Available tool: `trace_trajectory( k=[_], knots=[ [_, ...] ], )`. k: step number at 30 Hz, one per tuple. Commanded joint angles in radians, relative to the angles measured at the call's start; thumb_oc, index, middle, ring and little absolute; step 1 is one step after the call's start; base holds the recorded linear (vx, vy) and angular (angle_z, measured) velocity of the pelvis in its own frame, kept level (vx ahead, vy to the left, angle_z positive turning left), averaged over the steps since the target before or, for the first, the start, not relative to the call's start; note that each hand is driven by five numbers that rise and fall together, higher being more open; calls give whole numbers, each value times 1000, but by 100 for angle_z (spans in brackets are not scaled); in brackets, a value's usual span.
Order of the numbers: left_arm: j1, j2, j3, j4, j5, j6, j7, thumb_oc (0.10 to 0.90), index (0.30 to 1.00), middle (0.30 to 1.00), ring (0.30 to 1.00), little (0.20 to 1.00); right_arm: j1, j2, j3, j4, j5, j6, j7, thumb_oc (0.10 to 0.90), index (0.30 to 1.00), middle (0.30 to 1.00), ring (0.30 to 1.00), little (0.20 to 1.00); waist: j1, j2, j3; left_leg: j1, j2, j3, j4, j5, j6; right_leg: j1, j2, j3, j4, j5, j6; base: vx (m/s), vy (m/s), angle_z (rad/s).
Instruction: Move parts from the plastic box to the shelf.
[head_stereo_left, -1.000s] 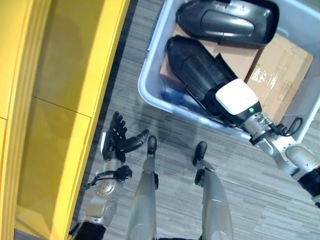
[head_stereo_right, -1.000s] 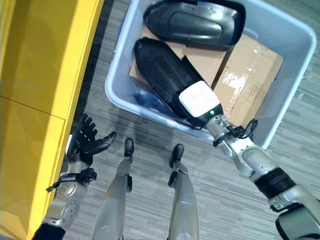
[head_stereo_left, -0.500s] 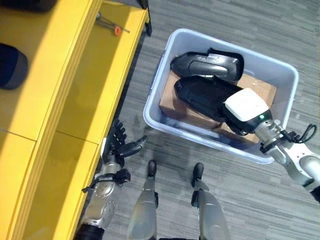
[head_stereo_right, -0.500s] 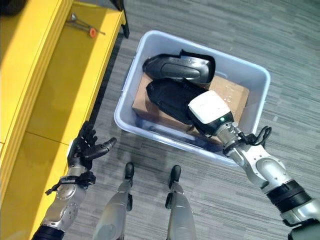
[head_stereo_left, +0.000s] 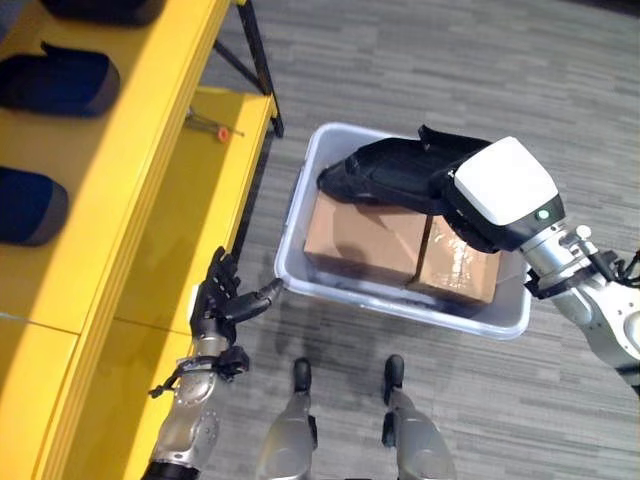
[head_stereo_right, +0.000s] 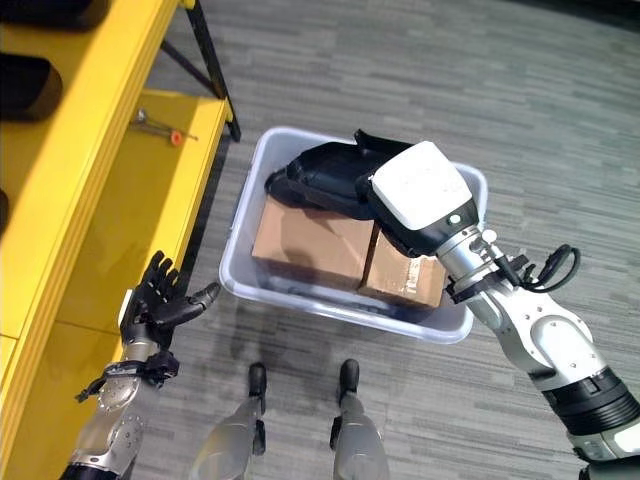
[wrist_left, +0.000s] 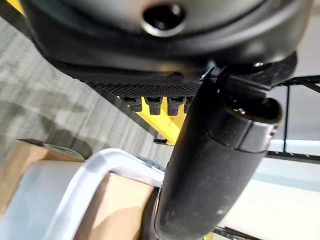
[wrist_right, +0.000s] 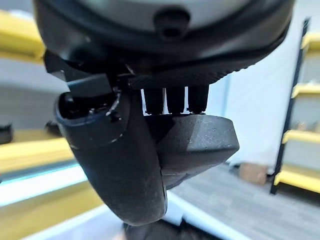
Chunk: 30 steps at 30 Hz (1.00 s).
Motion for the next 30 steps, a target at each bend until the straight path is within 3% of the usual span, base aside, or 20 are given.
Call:
trace_trajectory(
  k=[1, 7, 10, 12, 16, 18, 20, 22, 23, 24, 26, 27, 28, 30],
  knots=[
    [37, 13, -6, -14, 68, -58, -33, 900, 1000, 1000, 1000, 1000, -15, 21, -15, -83, 31, -20, -113, 400, 300, 300, 300, 300, 10, -25, -235, 24, 63, -8, 20, -35, -18, 7, -59, 42, 114, -116, 63, 93, -35, -27],
    [81, -1, 6, -6, 65, -52, -39, 900, 1000, 1000, 1000, 1000, -12, 58, 9, -82, 41, -33, -118, 400, 300, 300, 300, 300, 10, -10, -271, 61, 93, 3, 14, -31, -24, 18, -29, 71, 134, -144, 49, 43, -66, -17],
    [103, -7, 18, -6, 64, -52, -42, 900, 1000, 1000, 1000, 1000, -21, 58, 23, -83, 44, -44, -123, 400, 300, 300, 300, 300, 10, 2, -282, 61, 126, -2, 16, -7, -38, 23, 5, 78, 144, -165, 31, -20, -162, -4],
    [116, -16, 23, -4, 51, -54, -36, 900, 1000, 1000, 1000, 1000, -49, 53, 40, -87, 60, -53, -140, 400, 300, 300, 300, 300, 18, 15, -277, 41, 165, -19, 30, 49, -57, 28, 49, 73, 144, -181, 6, -88, -246, -3],
    [129, -28, 26, -7, 47, -52, -31, 900, 1000, 1000, 1000, 1000, -55, 49, 35, -83, 72, -58, -162, 400, 300, 300, 300, 300, 26, 31, -259, 9, 189, -48, 32, 111, -79, 25, 79, 37, 150, -196, -17, -94, -143, 8],
    [124, -30, 20, -1, 44, -54, -32, 900, 1000, 1000, 1000, 1000, -35, 35, 8, -75, 68, -47, -170, 400, 300, 300, 300, 300, 32, 40, -232, -37, 186, -48, 18, 165, -86, 13, 68, -26, 181, -213, -28, -213, -126, 56],
    [113, -24, 12, 1, 45, -59, -37, 900, 1000, 1000, 1000, 1000, -17, 26, -15, -72, 60, -34, -179, 400, 300, 300, 300, 300, 30, 37, -216, -66, 176, -18, 41, 176, -79, 0, 46, -61, 202, -210, -29, -177, -57, 107],
    [97, -12, 2, -1, 41, -64, -46, 900, 1000, 1000, 1000, 1000, 0, 28, -37, -74, 62, -27, -193, 400, 300, 300, 300, 300, 14, 19, -210, -53, 184, 27, 156, 104, -64, -26, 7, -93, 239, -211, -30, -155, -54, 65],
    [95, -11, 1, 0, 40, -64, -47, 900, 1000, 1000, 1000, 1000, 2, 29, -40, -75, 61, -27, -192, 400, 300, 300, 300, 300, 14, 19, -212, -62, 184, 25, 161, 104, -62, -31, 7, -94, 238, -207, -31, -169, -45, 90],
    [83, -9, -8, -13, 34, -66, -53, 900, 1000, 1000, 1000, 1000, 23, 36, -59, -79, 61, -23, -208, 400, 300, 300, 300, 300, -3, 10, -217, -33, 208, 53, 282, 48, -54, -43, -22, -129, 253, -202, -39, -176, -34, 97],
    [63, -5, -19, -16, 26, -61, -52, 900, 1000, 1000, 1000, 1000, 38, 42, -79, -76, 52, -14, -220, 400, 300, 300, 300, 300, -25, 9, -222, 12, 251, 77, 409, 35, -52, -62, -48, -178, 291, -210, -49, -161, 66, 86],
    [55, -2, -26, -29, 30, -55, -52, 900, 1000, 1000, 1000, 1000, 89, 62, -122, -83, 48, -3, -221, 400, 300, 300, 300, 300, -47, 23, -237, 69, 215, 57, 333, -36, -58, -76, -74, -204, 326, -206, -25, -50, 158, 105],
    [55, -1, -28, -29, 30, -54, -51, 900, 1000, 1000, 1000, 1000, 94, 62, -126, -86, 48, -3, -220, 400, 300, 300, 300, 300, -47, 21, -237, 71, 212, 56, 330, -35, -57, -75, -77, -205, 327, -207, -24, 10, 192, 121],
    [52, -2, -37, -38, 26, -48, -58, 900, 1000, 1000, 1000, 1000, 133, 75, -176, -112, 47, -4, -228, 400, 300, 300, 300, 300, -71, 38, -266, 130, 203, 130, 204, -115, -49, -76, -108, -221, 348, -203, 0, 49, 203, 80]
  ],
)
